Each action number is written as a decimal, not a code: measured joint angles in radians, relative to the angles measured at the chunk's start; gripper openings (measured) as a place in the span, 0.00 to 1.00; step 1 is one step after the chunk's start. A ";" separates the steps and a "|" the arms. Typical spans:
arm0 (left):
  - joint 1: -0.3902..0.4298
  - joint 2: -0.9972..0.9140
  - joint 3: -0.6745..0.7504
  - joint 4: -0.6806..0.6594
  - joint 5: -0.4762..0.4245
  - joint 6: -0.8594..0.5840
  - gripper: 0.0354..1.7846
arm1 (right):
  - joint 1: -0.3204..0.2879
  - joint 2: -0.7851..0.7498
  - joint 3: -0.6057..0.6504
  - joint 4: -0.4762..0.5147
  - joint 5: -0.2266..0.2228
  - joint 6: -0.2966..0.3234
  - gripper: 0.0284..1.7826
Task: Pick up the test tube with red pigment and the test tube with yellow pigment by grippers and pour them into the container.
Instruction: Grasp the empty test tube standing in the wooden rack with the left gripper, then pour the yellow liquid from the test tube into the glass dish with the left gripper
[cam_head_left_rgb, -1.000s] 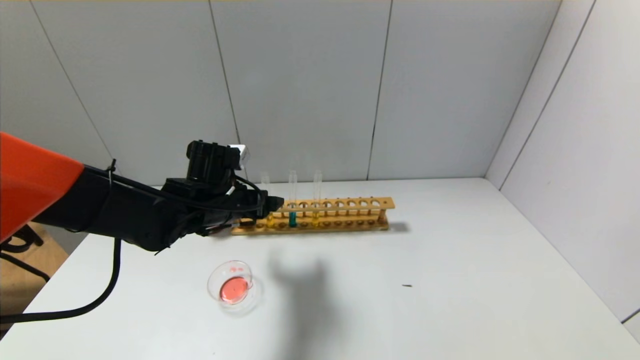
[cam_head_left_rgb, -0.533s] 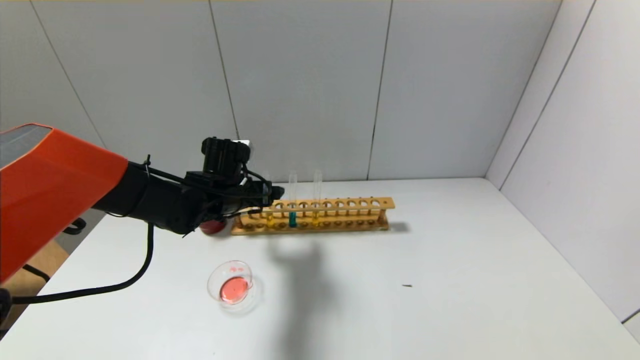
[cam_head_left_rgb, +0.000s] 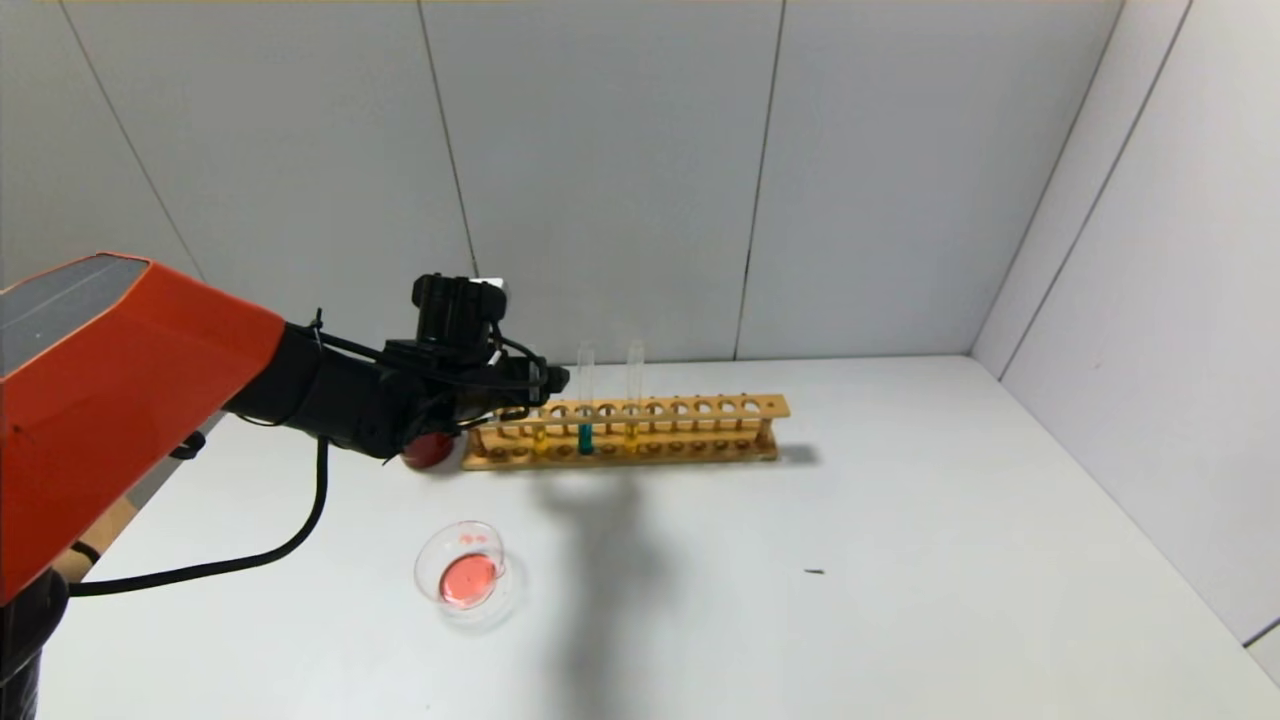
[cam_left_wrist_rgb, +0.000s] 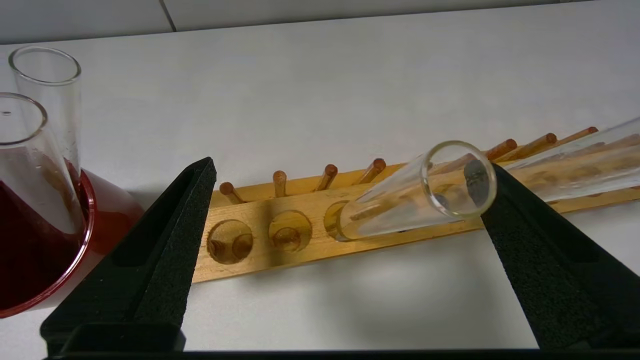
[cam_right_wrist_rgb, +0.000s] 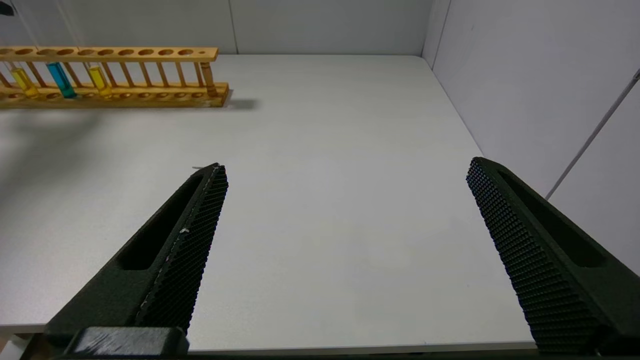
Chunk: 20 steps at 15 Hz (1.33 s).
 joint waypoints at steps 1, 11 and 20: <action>0.000 0.004 -0.001 0.000 0.000 0.000 0.98 | 0.000 0.000 0.000 0.000 0.000 0.000 0.98; 0.000 0.055 -0.035 0.011 -0.001 0.006 0.71 | 0.000 0.000 0.000 0.000 0.000 0.000 0.98; -0.001 0.060 -0.037 0.011 -0.001 0.008 0.16 | 0.000 0.000 0.000 0.000 0.000 0.000 0.98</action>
